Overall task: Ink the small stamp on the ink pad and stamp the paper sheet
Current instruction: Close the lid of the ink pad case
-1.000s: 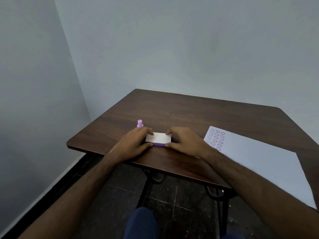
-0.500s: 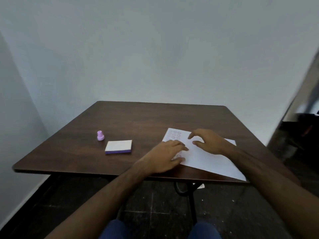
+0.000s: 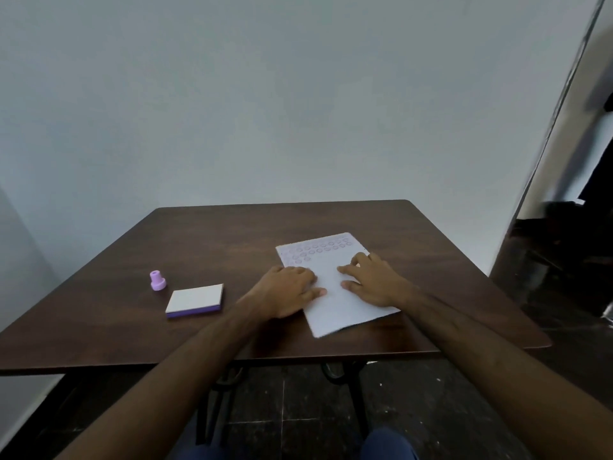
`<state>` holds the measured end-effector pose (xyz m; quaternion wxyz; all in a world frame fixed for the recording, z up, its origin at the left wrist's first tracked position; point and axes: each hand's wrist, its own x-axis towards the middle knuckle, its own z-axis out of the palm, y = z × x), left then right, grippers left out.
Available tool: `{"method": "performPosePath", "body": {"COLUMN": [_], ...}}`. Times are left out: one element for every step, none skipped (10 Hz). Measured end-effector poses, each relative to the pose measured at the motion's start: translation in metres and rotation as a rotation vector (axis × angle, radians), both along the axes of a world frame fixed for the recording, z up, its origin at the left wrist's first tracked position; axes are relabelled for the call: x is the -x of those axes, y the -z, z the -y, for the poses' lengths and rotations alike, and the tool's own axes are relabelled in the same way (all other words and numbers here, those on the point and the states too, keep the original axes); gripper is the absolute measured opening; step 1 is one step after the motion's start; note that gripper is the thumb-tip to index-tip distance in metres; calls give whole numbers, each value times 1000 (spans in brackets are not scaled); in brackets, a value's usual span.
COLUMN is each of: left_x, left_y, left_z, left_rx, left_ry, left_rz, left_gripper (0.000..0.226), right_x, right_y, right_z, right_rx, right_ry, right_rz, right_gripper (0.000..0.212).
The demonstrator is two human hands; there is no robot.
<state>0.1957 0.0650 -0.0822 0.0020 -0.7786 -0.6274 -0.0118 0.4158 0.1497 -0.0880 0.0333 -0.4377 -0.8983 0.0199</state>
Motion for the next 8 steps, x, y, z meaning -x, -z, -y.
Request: {"method": "performPosePath", "body": {"left_x": [21,42,59,69,71,68,67,62], "left_y": [7,13,15,17,20,15,1,-23], "left_z": [-32,-70,-108,-127,-124,-119,-120,-124], "left_rx": [24,62,89,92,45,92,176,245], "left_ry": [-72,-121,-148,-146,-144,-153,-176,-206], "left_rz": [-8,25,61,77,100,138,140,127], "left_gripper": [69,76,76,77,77,77,76,77], "right_x": [23,50,71,79,78,78,81,87], "right_y": [5,13,21,25,23,12,-7,-30], "right_z": [-17,-46,-82,-105,-106,-101,-102,-105], "right_rx": [-43,-36,40,62,60,99,176,247], "right_ry": [26,45,48,32,26,27,35,50], "right_rz": [-4,-47,-99,-107,-95,-45,14,67], "right_gripper": [56,57,60,62,62,63,64,68]}}
